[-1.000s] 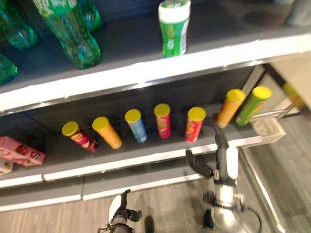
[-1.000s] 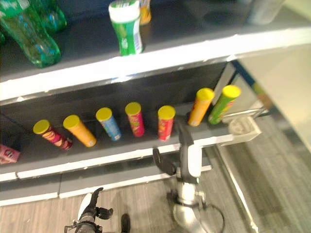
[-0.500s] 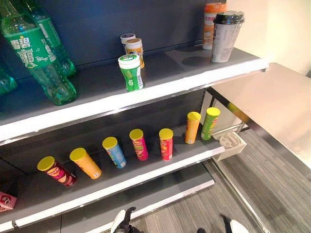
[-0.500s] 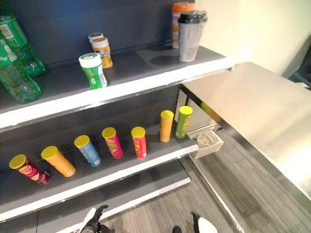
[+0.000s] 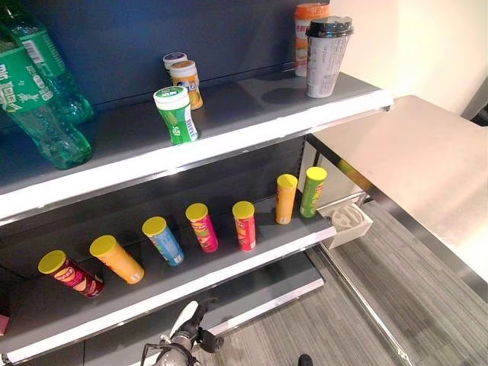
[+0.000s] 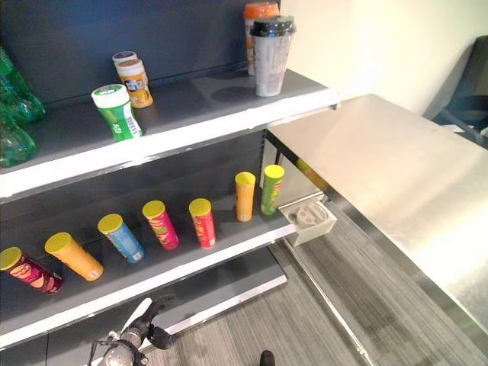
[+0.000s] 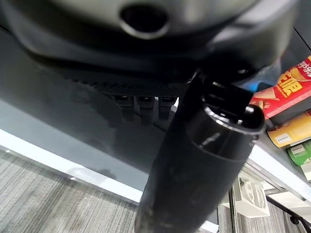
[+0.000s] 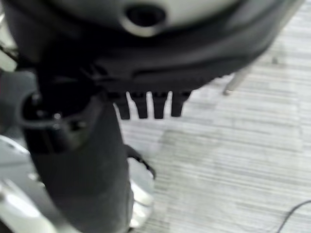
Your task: Put the goods on the table back onto the shelves and tidy them up.
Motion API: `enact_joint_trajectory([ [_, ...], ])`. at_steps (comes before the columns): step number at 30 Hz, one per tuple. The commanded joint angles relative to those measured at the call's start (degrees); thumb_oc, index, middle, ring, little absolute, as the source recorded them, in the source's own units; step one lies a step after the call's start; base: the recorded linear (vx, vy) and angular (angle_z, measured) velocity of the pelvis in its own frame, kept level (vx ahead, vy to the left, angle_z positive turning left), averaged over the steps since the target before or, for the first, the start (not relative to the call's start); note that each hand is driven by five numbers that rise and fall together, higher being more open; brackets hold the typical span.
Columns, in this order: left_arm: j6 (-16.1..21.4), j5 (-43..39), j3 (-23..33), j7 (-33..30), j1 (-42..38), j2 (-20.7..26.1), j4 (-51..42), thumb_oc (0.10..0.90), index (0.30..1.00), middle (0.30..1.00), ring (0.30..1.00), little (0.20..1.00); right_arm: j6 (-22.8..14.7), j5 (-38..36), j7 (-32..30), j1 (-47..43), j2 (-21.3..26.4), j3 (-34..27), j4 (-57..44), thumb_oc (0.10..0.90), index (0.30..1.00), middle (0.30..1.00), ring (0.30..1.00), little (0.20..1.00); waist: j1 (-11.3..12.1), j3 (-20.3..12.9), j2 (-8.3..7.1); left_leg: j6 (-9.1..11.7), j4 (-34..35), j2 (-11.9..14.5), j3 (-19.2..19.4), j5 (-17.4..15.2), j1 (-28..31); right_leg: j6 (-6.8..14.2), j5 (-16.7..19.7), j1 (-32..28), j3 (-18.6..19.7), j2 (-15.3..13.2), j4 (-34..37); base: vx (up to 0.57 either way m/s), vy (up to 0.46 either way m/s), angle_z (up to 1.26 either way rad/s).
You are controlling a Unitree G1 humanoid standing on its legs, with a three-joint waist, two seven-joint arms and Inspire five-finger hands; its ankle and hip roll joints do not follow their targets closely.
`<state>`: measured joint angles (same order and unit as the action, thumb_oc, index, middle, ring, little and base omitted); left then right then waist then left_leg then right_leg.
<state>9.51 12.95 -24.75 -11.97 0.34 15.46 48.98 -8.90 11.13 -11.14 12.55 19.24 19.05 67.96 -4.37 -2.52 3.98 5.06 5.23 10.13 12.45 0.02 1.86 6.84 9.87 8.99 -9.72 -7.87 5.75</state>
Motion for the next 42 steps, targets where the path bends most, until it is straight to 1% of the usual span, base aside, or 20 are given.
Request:
enact_joint_trajectory([
  [1,2.06,-0.76,3.55,-2.52,-7.16,2.47,-1.82,0.800,0.900,0.900,0.900,0.900,-0.21,-1.50,1.12,-1.32,-1.66,1.06,-0.62,0.800,0.900,0.900,0.900,0.900,-1.40,1.30,-4.13,3.13,-0.23,-2.51,-0.31,-0.29,1.65,1.61,-4.60,-3.39,2.09,-1.10,-0.75,0.02,-0.069,-0.16],
  [7,1.22,-2.40,3.39,-4.98,-14.76,2.00,1.29,0.800,0.900,0.900,0.900,0.900,-0.08,-0.11,1.76,-0.56,-1.25,3.20,-1.46,0.800,0.900,0.900,0.900,0.900,-3.43,2.12,-4.52,4.04,-0.23,-1.01,1.44,0.46,1.49,1.00,-4.94,-2.23,3.72,0.50,-0.75,0.03,-0.096,-0.13],
  [8,1.04,-2.85,2.95,-5.57,-17.17,1.75,2.53,0.800,0.900,0.900,0.900,0.900,-0.03,0.43,1.83,-0.51,-1.19,3.90,-1.73,0.800,0.900,0.900,0.900,0.900,-3.98,2.30,-4.67,4.30,-0.23,-0.55,1.88,0.89,1.42,0.81,-5.10,-1.93,4.02,1.02,-0.75,0.03,-0.086,-0.24],
  [9,1.07,-2.86,2.95,-5.58,-17.24,1.73,2.60,0.800,0.900,0.900,0.900,0.900,-0.03,0.43,1.83,-0.54,-1.19,3.88,-1.73,0.800,0.900,0.900,0.900,0.900,-3.96,2.33,-4.66,4.31,-0.23,-0.54,1.89,0.89,1.42,0.80,-5.09,-1.92,4.03,1.04,-0.75,0.04,-0.078,-0.23],
  [12,0.63,-4.08,2.36,-6.45,-21.56,1.55,3.40,0.800,0.900,0.900,0.900,0.900,0.04,1.08,1.67,-0.61,-0.51,4.93,-4.71,0.800,0.900,0.900,0.900,0.900,-4.81,2.92,-4.92,4.64,-0.23,0.23,2.79,1.62,1.37,0.55,-5.11,-1.29,4.56,1.80,-0.75,0.03,-0.072,-0.08],
  [17,0.48,-4.61,1.40,-6.47,-23.96,1.00,3.71,0.800,0.900,0.900,0.900,0.900,-0.10,1.93,2.11,0.29,0.27,6.06,-8.75,0.800,0.900,0.900,0.900,0.900,-5.30,3.29,-5.14,5.00,-0.23,0.76,3.37,1.97,1.56,0.32,-5.18,-1.15,4.84,2.37,-0.75,0.03,-0.036,-0.02],
  [22,0.16,-6.17,0.44,-7.03,-27.55,-0.52,6.46,0.800,0.900,0.900,0.900,0.900,-0.28,2.37,2.53,0.32,1.10,7.36,-12.01,0.800,0.900,0.900,0.900,0.900,-6.13,3.76,-5.29,5.56,-0.23,1.57,4.04,2.85,1.29,0.07,-5.17,-0.45,5.39,3.20,-0.75,0.03,-0.055,-0.03],
  [29,0.33,-7.36,-0.46,-7.24,-29.56,-1.34,6.40,0.800,0.900,0.900,0.900,0.900,-0.09,2.51,2.34,0.11,1.35,7.74,-12.78,0.800,0.900,0.900,0.900,0.900,-6.70,4.26,-5.23,5.92,-0.23,2.20,4.74,3.78,1.46,-0.24,-5.28,0.01,6.19,4.04,-0.75,0.02,-0.041,-0.06],
  [33,0.40,-10.25,-1.47,-7.23,-31.31,-2.95,4.55,0.800,0.900,0.900,0.900,0.900,0.20,2.40,2.14,-0.11,1.63,7.90,-13.85,0.800,0.900,0.900,0.900,0.900,-7.07,4.85,-4.94,6.22,-0.23,2.90,5.24,4.93,1.63,-0.63,-5.50,0.10,6.47,4.75,-0.75,0.03,-0.061,-0.04],
  [36,0.51,-12.36,-2.41,-6.75,-30.23,-5.05,1.93,0.800,0.900,0.900,0.900,0.900,0.73,2.23,1.63,-0.77,1.31,7.64,-13.30,0.800,0.900,0.900,0.900,0.900,-7.01,4.93,-4.65,6.23,-0.23,3.10,5.20,5.74,2.13,-0.82,-5.72,-0.32,6.49,5.17,-0.75,0.03,-0.033,-0.04],
  [38,0.55,-13.70,-4.42,-5.21,-27.67,-6.98,-0.93,0.800,0.900,0.900,0.900,0.900,1.21,1.83,1.15,-1.53,0.78,7.50,-12.25,0.800,0.900,0.900,0.900,0.900,-6.63,4.74,-4.43,6.12,-0.23,3.33,5.11,6.29,3.04,-1.12,-6.17,-1.27,6.27,5.46,-0.75,0.05,-0.029,-0.05],
  [42,0.37,-12.80,-6.17,-4.40,-27.49,-8.00,-1.01,0.800,0.900,0.900,0.900,0.900,1.55,1.87,0.75,-2.72,0.46,8.04,-11.01,0.800,0.900,0.900,0.900,0.900,-6.54,4.58,-4.21,6.09,-0.23,3.65,4.98,6.34,3.69,-1.38,-6.71,-2.08,6.27,5.81,-0.82,0.02,-0.032,-0.04],
])
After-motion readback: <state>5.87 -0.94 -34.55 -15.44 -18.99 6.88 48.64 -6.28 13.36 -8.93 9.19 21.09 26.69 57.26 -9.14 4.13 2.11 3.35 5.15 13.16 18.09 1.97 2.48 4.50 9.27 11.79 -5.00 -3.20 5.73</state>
